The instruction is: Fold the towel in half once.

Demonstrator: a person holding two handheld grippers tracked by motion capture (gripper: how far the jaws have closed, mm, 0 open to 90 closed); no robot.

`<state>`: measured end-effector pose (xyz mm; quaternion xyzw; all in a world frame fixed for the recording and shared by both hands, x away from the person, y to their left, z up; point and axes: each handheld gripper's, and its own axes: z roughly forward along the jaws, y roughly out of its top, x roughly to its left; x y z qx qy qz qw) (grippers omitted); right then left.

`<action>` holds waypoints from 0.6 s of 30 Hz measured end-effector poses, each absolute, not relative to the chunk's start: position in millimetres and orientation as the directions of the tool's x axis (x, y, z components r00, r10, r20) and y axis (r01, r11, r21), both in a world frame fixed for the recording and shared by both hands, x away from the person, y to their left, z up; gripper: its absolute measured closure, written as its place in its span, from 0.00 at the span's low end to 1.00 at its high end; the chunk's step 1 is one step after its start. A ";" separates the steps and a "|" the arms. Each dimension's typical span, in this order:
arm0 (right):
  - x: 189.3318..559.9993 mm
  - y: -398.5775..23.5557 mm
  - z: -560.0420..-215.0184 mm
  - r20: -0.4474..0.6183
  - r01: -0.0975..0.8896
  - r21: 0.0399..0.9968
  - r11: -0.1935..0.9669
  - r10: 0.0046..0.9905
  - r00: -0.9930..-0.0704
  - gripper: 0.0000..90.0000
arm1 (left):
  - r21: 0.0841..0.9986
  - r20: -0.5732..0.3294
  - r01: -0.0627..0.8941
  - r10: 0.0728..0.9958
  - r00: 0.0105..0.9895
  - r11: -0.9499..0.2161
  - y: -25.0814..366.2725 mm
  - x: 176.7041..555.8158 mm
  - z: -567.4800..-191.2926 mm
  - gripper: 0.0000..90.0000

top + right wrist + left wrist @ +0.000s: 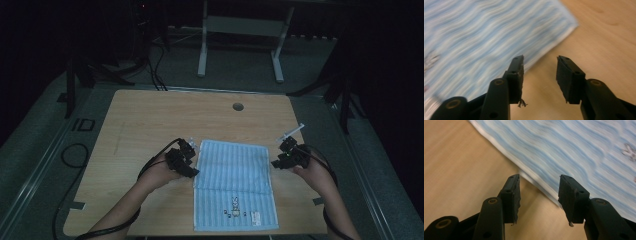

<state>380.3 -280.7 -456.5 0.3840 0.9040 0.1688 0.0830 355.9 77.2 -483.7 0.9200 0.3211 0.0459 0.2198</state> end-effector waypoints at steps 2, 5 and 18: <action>390.6 -279.6 -458.0 -0.004 0.686 0.352 0.638 0.733 -0.680 0.59 | 0.439 -0.059 0.567 0.608 0.792 -0.697 75.0 362.7 -483.0 0.56; 419.1 -272.9 -463.9 -0.009 0.725 0.318 0.611 0.767 -0.642 0.59 | 0.443 -0.051 0.585 0.632 0.773 -0.680 68.1 393.0 -478.4 0.56; 471.8 -249.5 -498.0 -0.021 0.792 0.212 0.572 0.813 -0.582 0.57 | 0.398 -0.063 0.673 0.713 0.698 -0.623 41.3 460.9 -504.0 0.53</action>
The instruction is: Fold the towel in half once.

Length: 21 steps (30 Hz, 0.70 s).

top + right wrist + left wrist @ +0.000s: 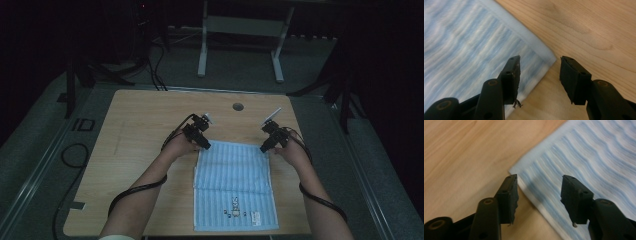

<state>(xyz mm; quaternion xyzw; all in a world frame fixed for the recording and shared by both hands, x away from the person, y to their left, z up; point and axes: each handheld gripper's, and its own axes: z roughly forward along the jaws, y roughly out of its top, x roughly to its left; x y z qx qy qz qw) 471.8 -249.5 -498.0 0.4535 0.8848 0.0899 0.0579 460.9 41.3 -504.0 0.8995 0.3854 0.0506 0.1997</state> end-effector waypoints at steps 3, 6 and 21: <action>477.3 -248.6 -508.6 -0.004 0.810 0.179 0.558 0.824 -0.566 0.60 | 0.396 -0.054 0.677 0.720 0.692 -0.621 39.5 464.6 -507.7 0.53; 479.7 -248.4 -515.5 -0.003 0.814 0.162 0.558 0.825 -0.565 0.62 | 0.385 -0.046 0.690 0.734 0.677 -0.612 38.6 470.1 -515.0 0.53; 473.8 -233.5 -510.2 -0.026 0.776 0.163 0.610 0.789 -0.614 0.93 | 0.415 -0.075 0.652 0.690 0.719 -0.634 31.8 465.4 -520.1 0.94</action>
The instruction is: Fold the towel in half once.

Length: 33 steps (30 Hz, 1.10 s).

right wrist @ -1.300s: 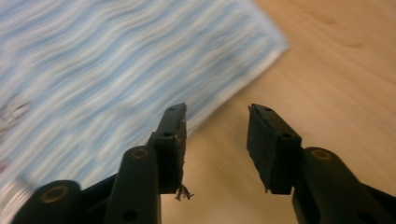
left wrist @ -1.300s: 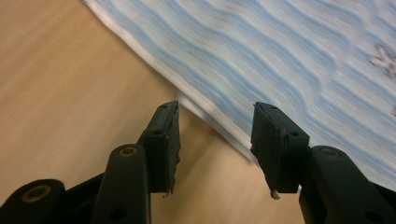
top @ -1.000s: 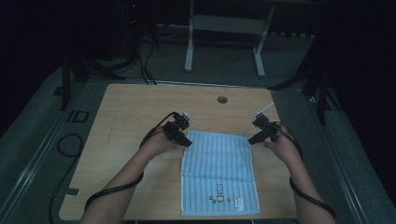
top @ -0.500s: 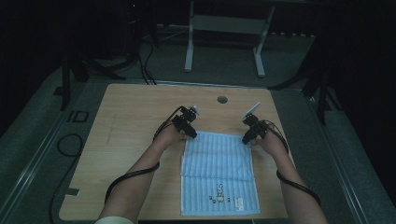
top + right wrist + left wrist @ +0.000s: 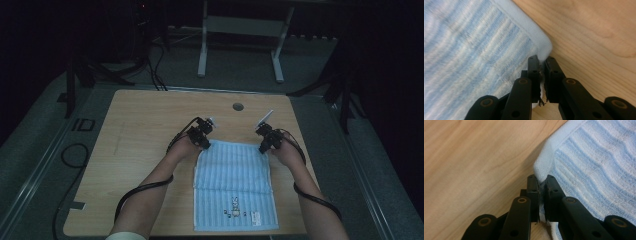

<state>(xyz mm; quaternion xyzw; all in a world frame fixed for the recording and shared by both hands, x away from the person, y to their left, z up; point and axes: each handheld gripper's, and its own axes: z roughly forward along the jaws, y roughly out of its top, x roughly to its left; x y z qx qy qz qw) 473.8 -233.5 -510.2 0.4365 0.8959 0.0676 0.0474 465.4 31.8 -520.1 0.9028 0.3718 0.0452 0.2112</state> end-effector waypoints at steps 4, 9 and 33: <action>473.8 -234.8 -492.0 -0.024 0.767 0.220 0.603 0.789 -0.614 0.94 | 0.468 -0.088 0.636 0.684 0.724 -0.613 36.1 463.3 -500.5 0.94; 476.9 -232.9 -461.3 -0.039 0.746 0.279 0.605 0.783 -0.621 0.94 | 0.513 -0.078 0.615 0.682 0.727 -0.598 40.6 461.9 -475.9 0.94; 458.3 -230.9 -311.0 -0.187 0.559 0.583 0.589 0.767 -0.613 0.93 | 0.708 0.036 0.477 0.700 0.713 -0.521 74.2 433.7 -338.5 0.93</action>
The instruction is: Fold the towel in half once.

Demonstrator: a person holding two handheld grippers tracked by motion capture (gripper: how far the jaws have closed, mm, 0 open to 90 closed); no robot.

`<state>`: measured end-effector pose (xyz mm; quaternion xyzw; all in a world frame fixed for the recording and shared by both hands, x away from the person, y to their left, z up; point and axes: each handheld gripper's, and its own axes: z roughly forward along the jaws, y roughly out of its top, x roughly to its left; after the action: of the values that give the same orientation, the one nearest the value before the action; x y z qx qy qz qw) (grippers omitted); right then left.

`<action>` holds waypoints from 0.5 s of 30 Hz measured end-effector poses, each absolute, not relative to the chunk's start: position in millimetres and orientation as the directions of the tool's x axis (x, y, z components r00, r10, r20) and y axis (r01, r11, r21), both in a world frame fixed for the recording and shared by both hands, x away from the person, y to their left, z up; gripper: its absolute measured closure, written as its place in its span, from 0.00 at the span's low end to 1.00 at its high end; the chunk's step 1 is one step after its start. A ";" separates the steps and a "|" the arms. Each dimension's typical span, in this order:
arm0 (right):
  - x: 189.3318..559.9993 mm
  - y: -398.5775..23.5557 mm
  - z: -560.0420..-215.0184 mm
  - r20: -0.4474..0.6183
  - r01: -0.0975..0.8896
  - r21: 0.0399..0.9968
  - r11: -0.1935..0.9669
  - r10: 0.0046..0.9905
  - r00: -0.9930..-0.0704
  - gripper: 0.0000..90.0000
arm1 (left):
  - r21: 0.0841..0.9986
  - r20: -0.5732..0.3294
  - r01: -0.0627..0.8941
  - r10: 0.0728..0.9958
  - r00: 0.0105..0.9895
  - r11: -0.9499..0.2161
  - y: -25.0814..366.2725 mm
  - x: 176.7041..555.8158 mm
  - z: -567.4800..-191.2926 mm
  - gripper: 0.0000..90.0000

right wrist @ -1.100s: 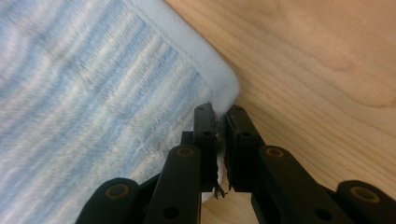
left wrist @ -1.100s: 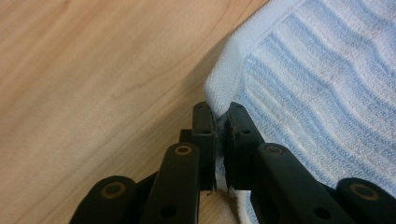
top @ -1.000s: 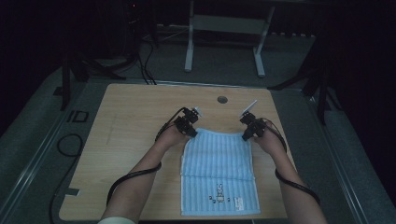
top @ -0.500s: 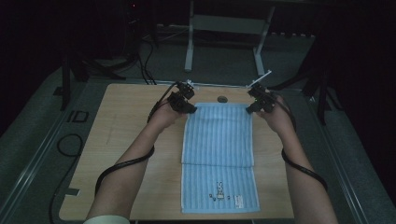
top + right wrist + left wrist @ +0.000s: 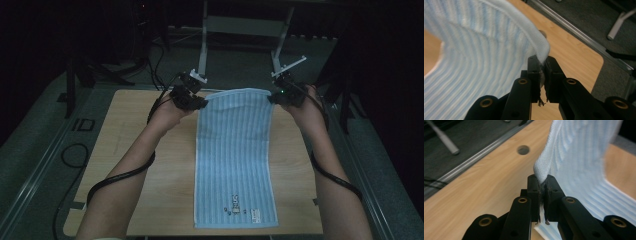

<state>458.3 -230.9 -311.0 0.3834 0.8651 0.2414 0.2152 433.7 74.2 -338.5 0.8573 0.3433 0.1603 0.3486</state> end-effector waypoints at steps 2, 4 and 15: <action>452.7 -231.3 -312.6 -0.200 0.549 0.583 0.599 0.761 -0.618 0.93 | 0.715 0.026 0.469 0.690 0.724 -0.519 77.6 423.7 -341.2 0.93; 433.7 -236.7 -320.2 -0.193 0.535 0.588 0.606 0.748 -0.635 0.93 | 0.716 0.033 0.452 0.672 0.740 -0.532 79.0 411.5 -346.5 0.93; 344.7 -260.6 -374.9 -0.150 0.496 0.594 0.633 0.693 -0.705 0.93 | 0.689 0.037 0.355 0.519 0.854 -0.632 72.3 323.6 -396.6 0.93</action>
<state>344.7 -260.6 -374.9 0.3362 0.8844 0.2652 0.1858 323.6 72.3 -396.6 0.8958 0.2440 0.1168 0.3527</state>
